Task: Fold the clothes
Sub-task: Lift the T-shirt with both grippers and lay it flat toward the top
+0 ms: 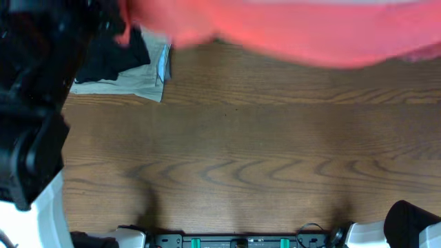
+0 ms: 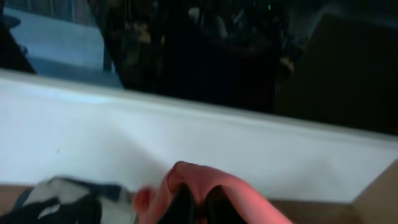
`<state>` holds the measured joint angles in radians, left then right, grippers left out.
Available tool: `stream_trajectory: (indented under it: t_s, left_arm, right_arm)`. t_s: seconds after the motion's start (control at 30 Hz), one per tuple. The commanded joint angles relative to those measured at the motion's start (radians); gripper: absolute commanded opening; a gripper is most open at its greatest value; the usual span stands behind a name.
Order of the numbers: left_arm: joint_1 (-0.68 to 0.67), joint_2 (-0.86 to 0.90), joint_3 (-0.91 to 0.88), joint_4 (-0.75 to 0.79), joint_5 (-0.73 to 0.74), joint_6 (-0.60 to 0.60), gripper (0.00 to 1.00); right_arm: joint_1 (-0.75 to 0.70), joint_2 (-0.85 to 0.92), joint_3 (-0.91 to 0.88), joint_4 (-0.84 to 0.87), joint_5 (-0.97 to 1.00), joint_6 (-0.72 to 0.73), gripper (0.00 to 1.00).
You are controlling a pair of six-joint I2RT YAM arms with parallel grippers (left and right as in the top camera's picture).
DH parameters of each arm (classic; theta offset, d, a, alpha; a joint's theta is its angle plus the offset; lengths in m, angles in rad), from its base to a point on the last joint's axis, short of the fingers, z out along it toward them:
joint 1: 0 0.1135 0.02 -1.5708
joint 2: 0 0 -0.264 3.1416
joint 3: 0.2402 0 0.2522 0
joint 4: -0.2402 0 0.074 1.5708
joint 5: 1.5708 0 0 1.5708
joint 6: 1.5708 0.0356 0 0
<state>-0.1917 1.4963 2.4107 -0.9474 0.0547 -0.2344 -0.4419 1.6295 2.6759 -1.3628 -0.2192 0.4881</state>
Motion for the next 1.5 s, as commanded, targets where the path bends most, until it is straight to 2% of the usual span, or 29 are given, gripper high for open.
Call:
stream_trajectory:
  t_s: [0.0, 0.27, 0.4, 0.63, 0.77, 1.03, 1.33, 1.37, 1.4, 1.43, 1.47]
  left_arm:
    - [-0.005, 0.03, -0.01, -0.073, 0.012, 0.016, 0.06]
    - [-0.061, -0.154, -0.009, -0.261, -0.006, -0.076, 0.06]
    - [-0.074, -0.251, -0.003, -0.257, -0.008, -0.101, 0.06]
    - [-0.074, -0.282, 0.054, -0.251, -0.147, -0.1, 0.06]
    - [-0.074, -0.203, 0.054, -0.261, -0.225, -0.1, 0.06]
    - [-0.073, 0.112, 0.054, -0.259, -0.251, -0.094, 0.06]
    - [-0.072, 0.508, 0.054, -0.072, -0.251, -0.054, 0.06]
    - [-0.071, 0.557, 0.054, -0.042, -0.251, -0.054, 0.11]
    - [-0.068, 0.587, 0.054, -0.024, -0.251, -0.054, 0.22]
    - [-0.066, 0.622, 0.054, -0.002, -0.251, -0.054, 0.41]
    - [-0.064, 0.665, 0.054, 0.022, -0.251, -0.055, 0.65]
  right_arm:
    - [-0.002, 0.032, -0.005, -0.043, 0.002, -0.015, 0.01]
    - [-0.002, -0.061, -0.005, -0.138, 0.005, -0.033, 0.01]
    - [-0.002, -0.111, -0.005, -0.14, 0.005, -0.03, 0.01]
    - [-0.002, -0.122, -0.006, -0.128, 0.005, 0.0, 0.01]
    - [-0.002, -0.077, -0.006, -0.121, 0.008, 0.028, 0.01]
    - [-0.002, 0.097, -0.008, -0.133, 0.169, 0.061, 0.01]
    - [0.008, 0.418, -0.008, -0.09, 0.175, 0.06, 0.01]
    - [0.018, 0.466, -0.008, -0.079, 0.174, 0.056, 0.03]
    - [0.024, 0.496, -0.008, -0.072, 0.174, 0.054, 0.09]
    - [0.034, 0.537, -0.008, -0.061, 0.174, 0.044, 0.2]
    - [0.043, 0.571, -0.008, -0.05, 0.174, 0.034, 0.4]
